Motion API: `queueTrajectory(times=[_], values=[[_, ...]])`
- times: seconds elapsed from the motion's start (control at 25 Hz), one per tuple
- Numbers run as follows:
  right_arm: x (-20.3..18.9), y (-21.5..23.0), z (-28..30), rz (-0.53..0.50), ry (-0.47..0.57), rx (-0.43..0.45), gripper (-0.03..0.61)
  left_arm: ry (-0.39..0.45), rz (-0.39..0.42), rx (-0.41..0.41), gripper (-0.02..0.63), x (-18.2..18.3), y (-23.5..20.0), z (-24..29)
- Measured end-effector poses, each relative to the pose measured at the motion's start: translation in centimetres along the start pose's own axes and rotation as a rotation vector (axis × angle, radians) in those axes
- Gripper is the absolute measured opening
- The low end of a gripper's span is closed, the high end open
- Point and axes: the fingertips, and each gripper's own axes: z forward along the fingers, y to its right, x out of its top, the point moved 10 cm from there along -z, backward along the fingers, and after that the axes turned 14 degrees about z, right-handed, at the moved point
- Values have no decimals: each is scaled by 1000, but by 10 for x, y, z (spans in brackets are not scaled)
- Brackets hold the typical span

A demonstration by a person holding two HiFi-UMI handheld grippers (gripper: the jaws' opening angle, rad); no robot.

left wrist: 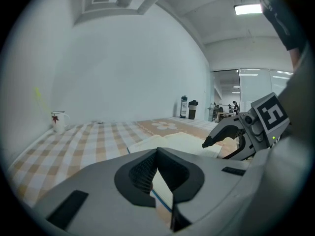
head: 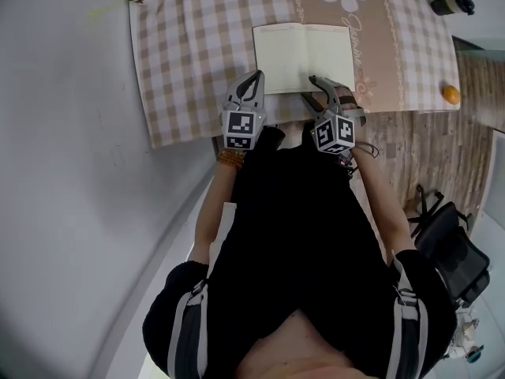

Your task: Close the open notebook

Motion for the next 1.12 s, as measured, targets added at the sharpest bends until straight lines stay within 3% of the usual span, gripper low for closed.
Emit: queueTrajectory(times=[0.4, 0.48, 0.56, 0.8, 1.12], values=[[-2, -15, 16, -177, -98, -18, 218, -31, 25, -70, 12, -14, -6, 16], [0, -15, 18, -189, -103, -23, 218, -43, 34, -94, 12, -17, -6, 20], [2, -15, 21, -196, -108, -24, 218, -51, 34, -126, 60, -18, -4, 23], [6, -17, 24, -233, -116, -29, 216, -74, 28, -166, 63, -27, 2, 29], [15, -25, 30, -266, -93, -5, 206, -71, 55, -162, 69, -32, 10, 31]])
